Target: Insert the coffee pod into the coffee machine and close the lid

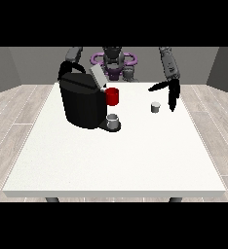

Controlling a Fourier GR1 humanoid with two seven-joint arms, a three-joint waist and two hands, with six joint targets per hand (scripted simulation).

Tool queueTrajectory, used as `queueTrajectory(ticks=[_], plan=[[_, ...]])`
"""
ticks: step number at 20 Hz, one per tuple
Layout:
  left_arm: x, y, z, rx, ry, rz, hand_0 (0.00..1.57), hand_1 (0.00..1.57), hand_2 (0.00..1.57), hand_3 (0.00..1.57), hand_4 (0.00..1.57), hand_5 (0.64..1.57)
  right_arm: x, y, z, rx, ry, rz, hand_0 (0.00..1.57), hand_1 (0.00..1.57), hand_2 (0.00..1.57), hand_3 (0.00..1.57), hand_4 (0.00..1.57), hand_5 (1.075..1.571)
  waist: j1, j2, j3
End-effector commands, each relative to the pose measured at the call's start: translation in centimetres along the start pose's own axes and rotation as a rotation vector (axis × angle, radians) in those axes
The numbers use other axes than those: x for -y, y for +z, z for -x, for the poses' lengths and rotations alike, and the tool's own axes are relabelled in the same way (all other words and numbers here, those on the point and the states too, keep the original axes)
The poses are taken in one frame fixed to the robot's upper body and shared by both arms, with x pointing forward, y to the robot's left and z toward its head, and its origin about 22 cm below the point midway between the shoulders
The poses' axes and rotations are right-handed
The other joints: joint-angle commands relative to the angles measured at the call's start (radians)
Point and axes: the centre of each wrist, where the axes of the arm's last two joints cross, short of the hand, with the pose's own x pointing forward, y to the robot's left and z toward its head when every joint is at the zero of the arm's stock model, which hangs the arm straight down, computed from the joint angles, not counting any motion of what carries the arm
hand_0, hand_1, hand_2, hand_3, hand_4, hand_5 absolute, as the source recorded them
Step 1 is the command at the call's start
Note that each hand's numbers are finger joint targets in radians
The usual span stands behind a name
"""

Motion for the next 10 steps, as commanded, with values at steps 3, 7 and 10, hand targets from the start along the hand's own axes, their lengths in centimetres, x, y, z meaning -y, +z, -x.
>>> queueTrajectory(ticks=[3, 7, 10], plan=[[2.3, -0.8, 0.3, -0.051, -0.105, 0.065, 0.10, 0.10, 0.50, 0.00, 0.00, 1.571, 0.5, -0.2, 1.4, -0.084, 0.040, 0.012, 0.00, 0.00, 0.00, 0.00, 0.42, 1.571, 0.021, -0.042, 0.0003], [2.5, -1.5, 0.2, -0.078, -0.124, 0.039, 0.70, 0.70, 0.78, 0.43, 0.00, 1.571, 0.2, -0.9, 2.4, -0.048, 0.040, 0.046, 0.00, 0.00, 0.00, 0.00, 0.41, 1.571, 0.033, -0.013, 0.0004], [-0.2, -0.5, 2.0, -0.095, -0.195, 0.022, 0.62, 0.62, 0.74, 0.48, 0.00, 1.571, 0.2, -1.4, -0.5, -0.045, 0.036, -0.002, 0.00, 0.00, 0.00, 0.00, 0.43, 1.571, -0.005, 0.000, -0.0002]])
